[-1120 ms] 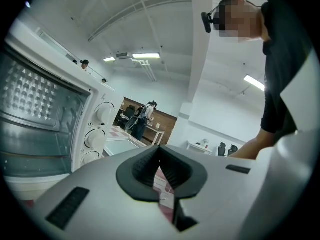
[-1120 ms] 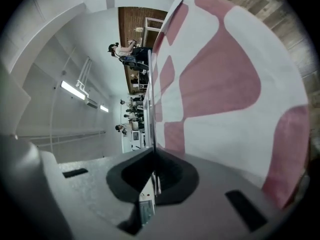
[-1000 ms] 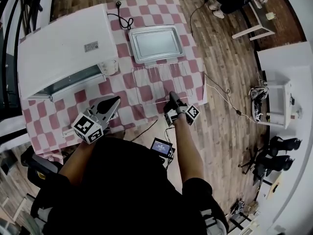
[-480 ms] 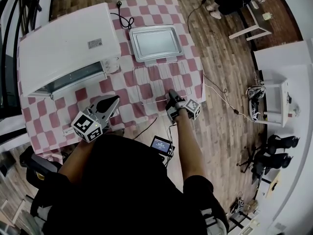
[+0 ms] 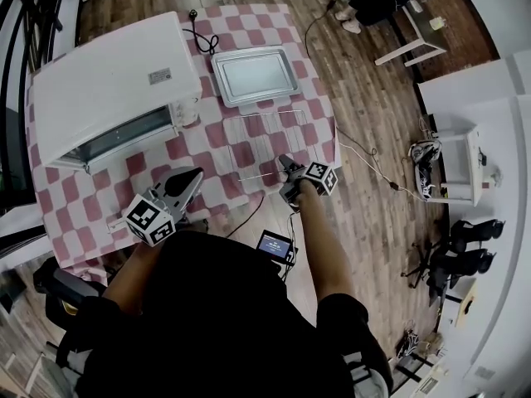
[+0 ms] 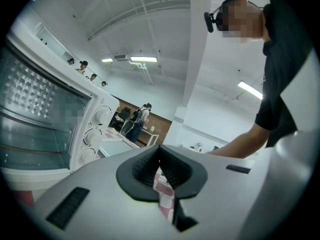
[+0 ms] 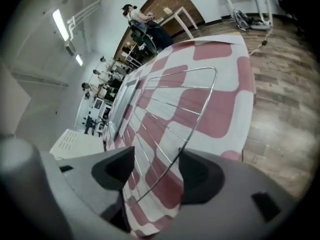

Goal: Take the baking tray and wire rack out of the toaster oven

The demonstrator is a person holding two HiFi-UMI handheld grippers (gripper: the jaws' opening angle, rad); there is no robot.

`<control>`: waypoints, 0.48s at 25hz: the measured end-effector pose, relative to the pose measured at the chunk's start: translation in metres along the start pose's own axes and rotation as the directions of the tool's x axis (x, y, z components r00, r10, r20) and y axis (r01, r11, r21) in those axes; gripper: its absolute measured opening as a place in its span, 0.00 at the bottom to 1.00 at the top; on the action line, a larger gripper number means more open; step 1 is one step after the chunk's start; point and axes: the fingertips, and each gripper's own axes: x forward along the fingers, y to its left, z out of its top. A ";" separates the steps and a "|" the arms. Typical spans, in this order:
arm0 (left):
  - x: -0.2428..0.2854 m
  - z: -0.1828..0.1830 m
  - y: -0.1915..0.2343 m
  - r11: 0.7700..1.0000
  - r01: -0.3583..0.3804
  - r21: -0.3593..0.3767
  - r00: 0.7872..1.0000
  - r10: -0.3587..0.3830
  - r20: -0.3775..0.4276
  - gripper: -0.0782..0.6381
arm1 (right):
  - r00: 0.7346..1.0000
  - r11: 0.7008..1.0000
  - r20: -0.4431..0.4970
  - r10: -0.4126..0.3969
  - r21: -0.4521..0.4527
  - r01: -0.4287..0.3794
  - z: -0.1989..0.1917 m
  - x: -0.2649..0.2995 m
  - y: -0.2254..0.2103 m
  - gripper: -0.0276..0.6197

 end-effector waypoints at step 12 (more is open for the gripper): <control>-0.021 0.007 -0.002 0.999 -0.032 0.024 0.997 0.030 0.065 0.10 | 0.993 0.995 -0.069 0.097 0.022 -0.096 -0.031 -0.026 0.004 0.44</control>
